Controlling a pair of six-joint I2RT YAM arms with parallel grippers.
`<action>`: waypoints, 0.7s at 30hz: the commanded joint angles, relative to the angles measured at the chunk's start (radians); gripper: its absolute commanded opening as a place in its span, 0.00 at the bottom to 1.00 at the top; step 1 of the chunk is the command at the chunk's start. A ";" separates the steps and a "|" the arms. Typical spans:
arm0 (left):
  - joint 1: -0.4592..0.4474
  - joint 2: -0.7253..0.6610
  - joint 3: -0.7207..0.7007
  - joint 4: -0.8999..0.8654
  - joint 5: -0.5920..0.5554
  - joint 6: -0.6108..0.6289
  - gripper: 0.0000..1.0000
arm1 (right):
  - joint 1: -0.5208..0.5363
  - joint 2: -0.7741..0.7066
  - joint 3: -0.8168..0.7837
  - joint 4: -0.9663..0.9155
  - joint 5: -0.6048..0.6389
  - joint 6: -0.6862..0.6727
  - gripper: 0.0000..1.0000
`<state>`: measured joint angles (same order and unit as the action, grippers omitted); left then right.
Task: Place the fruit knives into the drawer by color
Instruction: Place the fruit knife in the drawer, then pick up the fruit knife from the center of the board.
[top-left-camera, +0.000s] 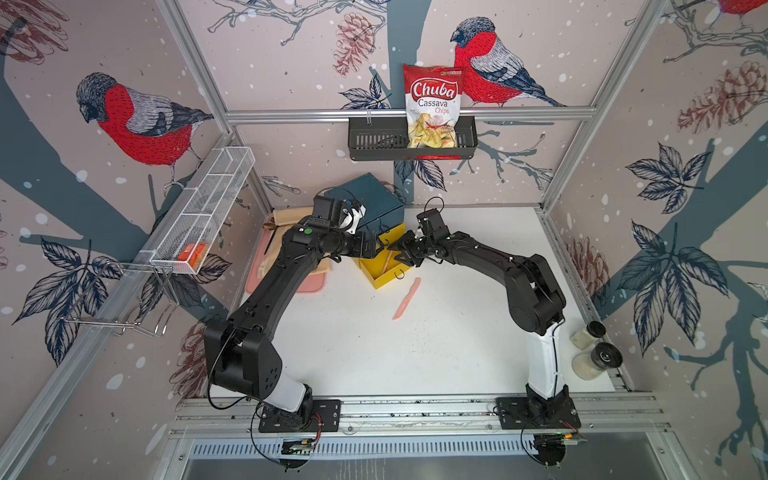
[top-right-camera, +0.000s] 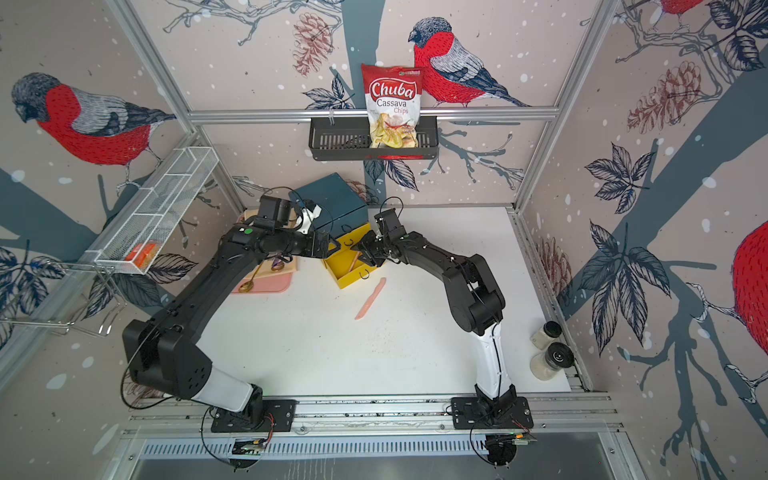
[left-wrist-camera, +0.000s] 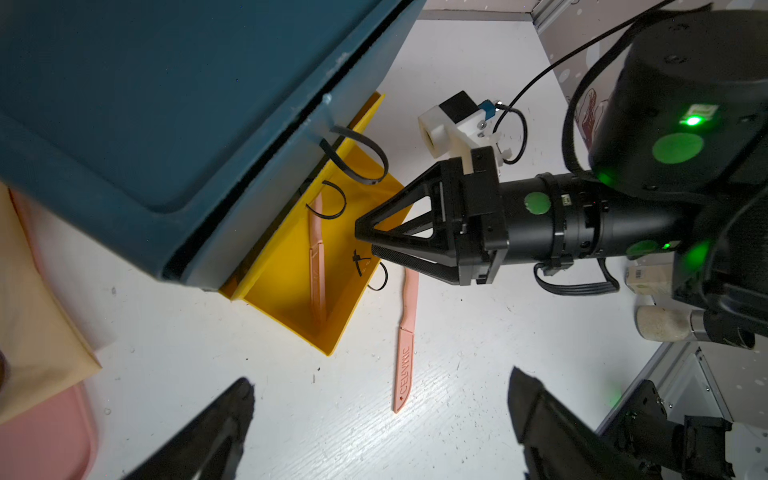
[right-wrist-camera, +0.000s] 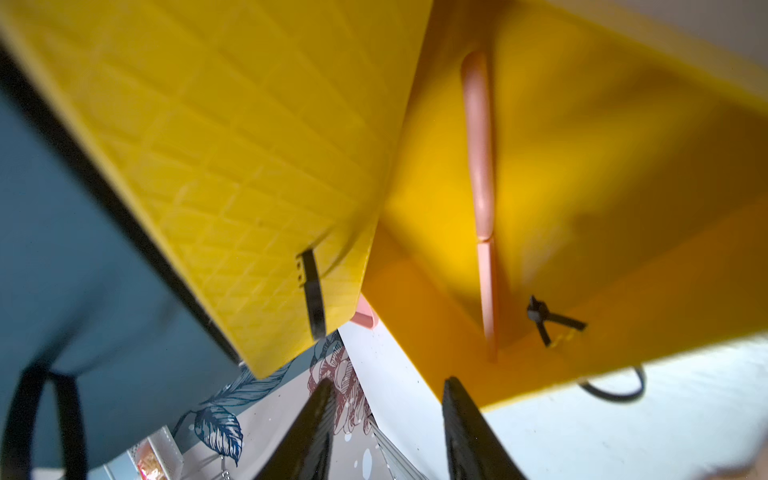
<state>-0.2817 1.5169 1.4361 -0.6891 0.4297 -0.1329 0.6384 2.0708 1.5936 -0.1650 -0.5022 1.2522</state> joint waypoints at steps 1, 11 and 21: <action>-0.024 -0.025 -0.017 0.009 0.022 0.004 0.97 | 0.018 -0.057 -0.001 -0.135 0.055 -0.118 0.43; -0.076 -0.151 -0.222 0.025 0.062 -0.024 0.97 | 0.107 -0.124 -0.083 -0.546 0.314 -0.299 0.40; -0.082 -0.253 -0.378 0.093 0.114 -0.075 0.97 | 0.108 0.051 0.040 -0.605 0.380 -0.315 0.39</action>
<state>-0.3614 1.2766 1.0672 -0.6483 0.5175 -0.1886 0.7456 2.0899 1.5898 -0.7208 -0.1738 0.9642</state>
